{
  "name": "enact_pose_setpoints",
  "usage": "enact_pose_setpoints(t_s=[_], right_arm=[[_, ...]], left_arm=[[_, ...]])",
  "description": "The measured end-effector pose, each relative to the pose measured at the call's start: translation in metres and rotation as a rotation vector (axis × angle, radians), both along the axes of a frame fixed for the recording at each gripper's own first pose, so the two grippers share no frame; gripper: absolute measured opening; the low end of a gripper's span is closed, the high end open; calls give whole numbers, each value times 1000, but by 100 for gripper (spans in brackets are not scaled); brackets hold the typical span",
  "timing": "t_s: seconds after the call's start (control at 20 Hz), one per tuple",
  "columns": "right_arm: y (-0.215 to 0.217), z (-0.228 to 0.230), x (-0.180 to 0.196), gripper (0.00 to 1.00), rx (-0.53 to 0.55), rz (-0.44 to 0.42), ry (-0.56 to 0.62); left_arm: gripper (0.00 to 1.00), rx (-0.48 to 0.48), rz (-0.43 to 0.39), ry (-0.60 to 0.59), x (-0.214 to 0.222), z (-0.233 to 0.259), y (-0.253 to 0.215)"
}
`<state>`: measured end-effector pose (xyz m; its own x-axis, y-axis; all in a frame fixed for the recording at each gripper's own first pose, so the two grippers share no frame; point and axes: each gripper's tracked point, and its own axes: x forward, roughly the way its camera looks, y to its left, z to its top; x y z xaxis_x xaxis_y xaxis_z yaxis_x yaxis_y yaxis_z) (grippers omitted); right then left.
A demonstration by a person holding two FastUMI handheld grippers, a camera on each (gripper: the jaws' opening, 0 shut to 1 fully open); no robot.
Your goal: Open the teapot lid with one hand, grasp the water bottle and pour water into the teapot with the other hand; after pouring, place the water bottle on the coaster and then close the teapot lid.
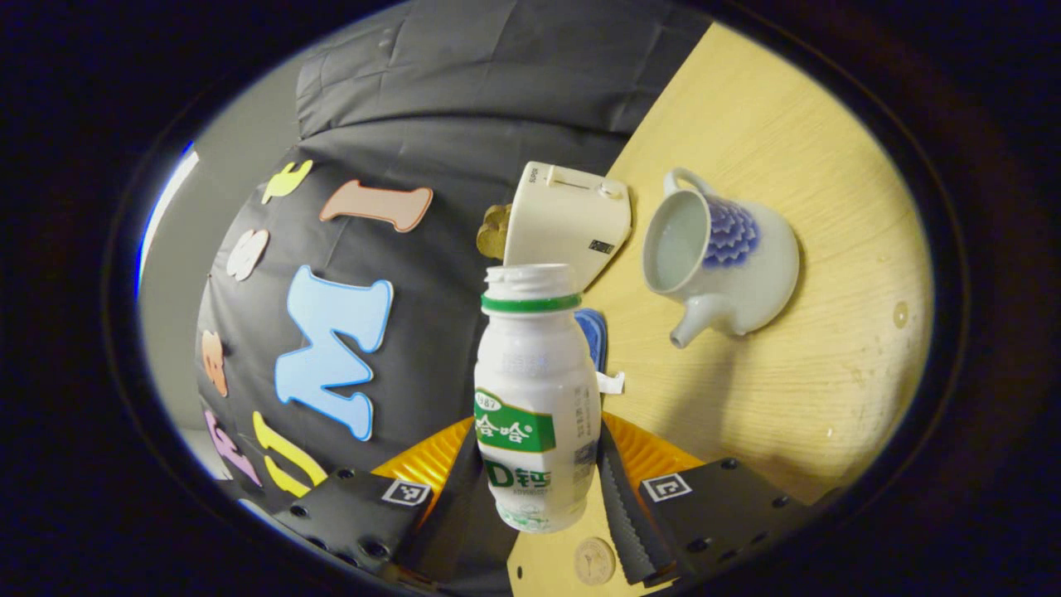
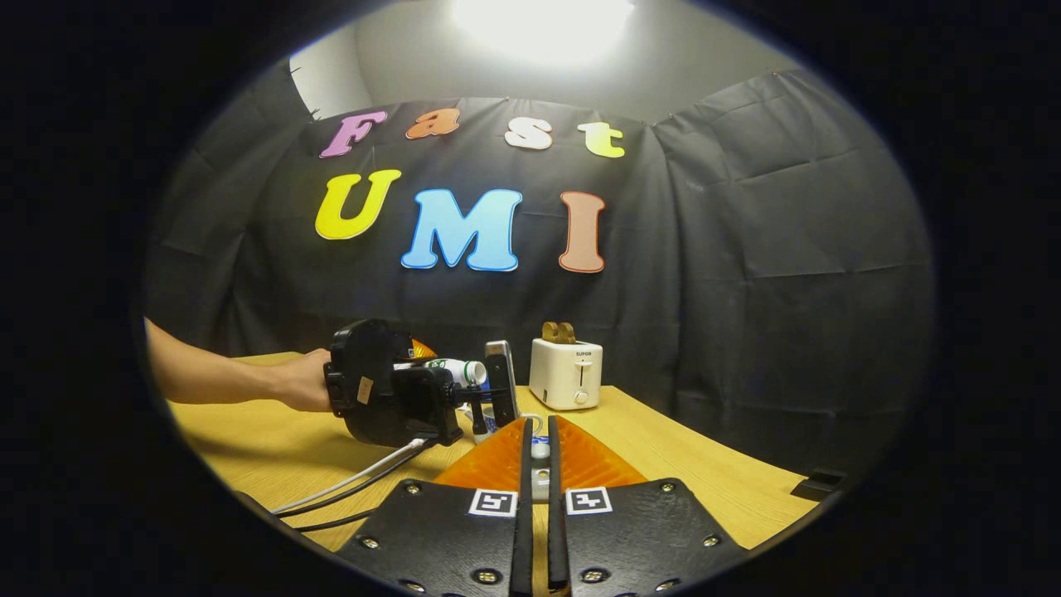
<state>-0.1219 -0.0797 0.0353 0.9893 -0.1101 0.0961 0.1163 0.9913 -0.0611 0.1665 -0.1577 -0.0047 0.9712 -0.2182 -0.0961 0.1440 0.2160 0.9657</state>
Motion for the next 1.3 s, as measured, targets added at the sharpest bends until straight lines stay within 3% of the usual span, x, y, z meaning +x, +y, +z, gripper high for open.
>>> enact_pose_setpoints(t_s=[0.2,0.4,0.6,0.65,0.7,1.15,1.2,1.3], right_arm=[[0,0,1,7,-1,3,6],[-1,-3,3,7,2,6,9],[-3,-4,3,7,0,4,12],[-3,-4,2,7,-1,1,11],[-4,-3,3,7,-3,-2,11],[-7,-4,1,7,-2,-8,9],[-7,-4,1,7,-2,-9,9],[-7,-4,1,7,-2,-10,10]], left_arm=[[83,74,-9,18,1,-2,-5],[75,130,-24,39,8,-9,-12],[76,209,-38,-14,10,0,-18],[70,235,-39,-28,12,2,-20],[81,251,-40,-34,12,2,-21],[81,376,-48,-86,15,15,-25],[75,388,-48,-92,14,16,-26],[76,405,-46,-95,16,17,-24]])
